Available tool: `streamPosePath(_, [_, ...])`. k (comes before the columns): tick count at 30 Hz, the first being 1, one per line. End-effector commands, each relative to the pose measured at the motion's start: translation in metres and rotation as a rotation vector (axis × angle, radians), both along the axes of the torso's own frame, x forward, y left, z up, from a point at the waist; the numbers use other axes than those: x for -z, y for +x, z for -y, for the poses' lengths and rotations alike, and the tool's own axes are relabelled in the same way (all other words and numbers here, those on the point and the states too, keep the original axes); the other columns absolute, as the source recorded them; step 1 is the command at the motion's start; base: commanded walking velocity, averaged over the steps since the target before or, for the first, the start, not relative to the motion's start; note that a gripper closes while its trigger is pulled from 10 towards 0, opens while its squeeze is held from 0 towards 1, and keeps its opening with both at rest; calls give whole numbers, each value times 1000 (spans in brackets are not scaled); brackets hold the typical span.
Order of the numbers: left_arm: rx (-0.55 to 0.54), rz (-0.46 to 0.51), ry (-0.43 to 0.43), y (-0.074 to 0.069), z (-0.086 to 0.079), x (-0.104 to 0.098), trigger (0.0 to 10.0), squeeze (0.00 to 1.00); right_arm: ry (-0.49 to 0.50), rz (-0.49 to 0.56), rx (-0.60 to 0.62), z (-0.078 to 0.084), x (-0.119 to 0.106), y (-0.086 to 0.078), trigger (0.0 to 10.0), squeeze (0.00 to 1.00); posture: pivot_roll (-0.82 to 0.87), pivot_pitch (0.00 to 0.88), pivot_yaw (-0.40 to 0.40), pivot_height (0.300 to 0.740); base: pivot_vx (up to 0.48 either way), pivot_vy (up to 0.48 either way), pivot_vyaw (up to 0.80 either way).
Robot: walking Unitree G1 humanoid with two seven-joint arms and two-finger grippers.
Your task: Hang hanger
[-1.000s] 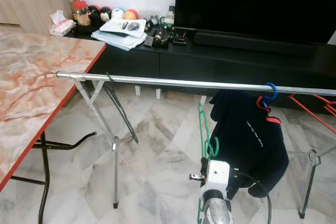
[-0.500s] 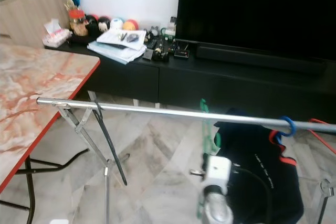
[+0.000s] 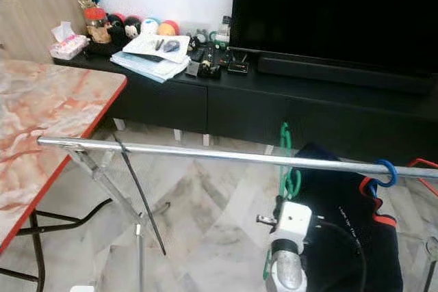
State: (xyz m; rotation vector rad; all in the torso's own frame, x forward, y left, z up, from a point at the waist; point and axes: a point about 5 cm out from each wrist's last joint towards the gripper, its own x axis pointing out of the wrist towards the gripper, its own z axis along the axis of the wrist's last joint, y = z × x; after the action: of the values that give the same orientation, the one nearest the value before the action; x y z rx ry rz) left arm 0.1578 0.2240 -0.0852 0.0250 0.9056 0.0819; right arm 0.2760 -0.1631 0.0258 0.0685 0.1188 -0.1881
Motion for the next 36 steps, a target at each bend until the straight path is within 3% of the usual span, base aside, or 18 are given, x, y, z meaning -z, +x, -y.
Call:
streamPosePath(1, [14,-25,7,-7,0,3,10000,0,-9,36,23,5,-7,4,10000,0,22,77,-1,740,0,0,0])
streamPosePath(17, [30,-29,-3,-6,5,4,10000,0,-54,-48,-49,4,-21,37,10000,0,26,67,-3,740,0,0,0])
streamPosePath(30, [49,-33,-22,-7,10,5,10000,0,-28,-115,-95,-3,-12,33,10000,0,20,76,-6,740,0,0,0])
streamPosePath(31, [50,-34,-23,-7,11,5,10000,0,-23,-113,-97,-3,-12,32,10000,129,19,77,-6,740,0,0,0])
streamPosePath(32, [50,-34,-23,-7,11,5,10000,0,-23,-113,-97,-3,-12,32,10000,129,19,77,-6,740,0,0,0])
streamPosePath(33, [51,-35,-23,-8,11,5,10000,0,-15,-107,-99,-3,-12,31,10000,761,18,78,-6,740,0,0,0])
streamPosePath(34, [52,-36,-24,-8,12,6,10000,0,-9,-102,-100,-3,-12,30,10000,761,17,80,-5,740,0,0,0])
streamPosePath(35, [53,-36,-24,-8,12,6,10000,0,-8,-99,-100,-3,-12,30,10000,847,16,81,-5,740,0,0,0])
streamPosePath(36, [54,-36,-25,-8,12,6,10000,0,-10,-100,-99,-4,-12,29,10000,839,15,82,-5,740,0,0,0])
